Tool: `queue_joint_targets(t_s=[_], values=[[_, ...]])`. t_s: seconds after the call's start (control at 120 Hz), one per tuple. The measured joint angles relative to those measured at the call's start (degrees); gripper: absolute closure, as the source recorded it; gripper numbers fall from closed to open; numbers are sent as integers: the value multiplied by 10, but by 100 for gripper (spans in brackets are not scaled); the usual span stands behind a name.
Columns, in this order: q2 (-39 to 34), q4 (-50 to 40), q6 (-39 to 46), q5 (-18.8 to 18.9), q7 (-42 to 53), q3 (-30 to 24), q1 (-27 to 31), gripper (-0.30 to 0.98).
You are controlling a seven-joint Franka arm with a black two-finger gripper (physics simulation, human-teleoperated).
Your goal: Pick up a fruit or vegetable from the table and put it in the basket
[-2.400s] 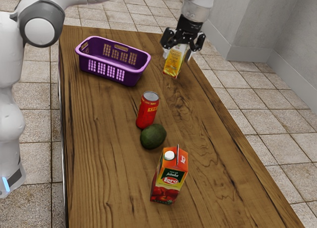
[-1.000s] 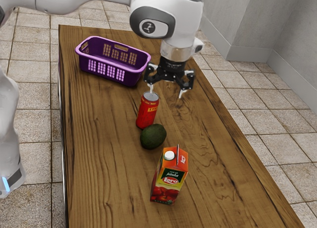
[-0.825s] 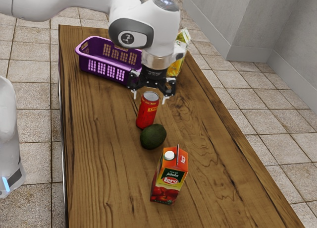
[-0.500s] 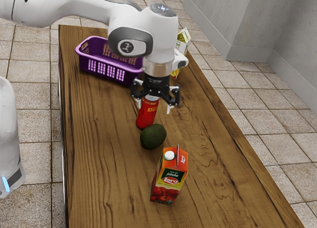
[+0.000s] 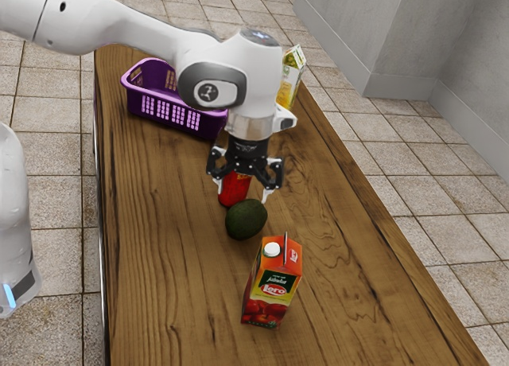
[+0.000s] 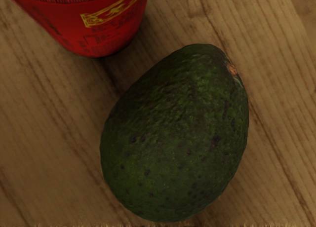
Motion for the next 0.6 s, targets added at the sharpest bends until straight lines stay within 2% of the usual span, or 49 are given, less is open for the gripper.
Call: queue_joint_targets(t_s=[0.275,0.6], values=[[-3,-23,17,-24,13,2,8,0],[15,-21,23,-29,26,4,39,0]])
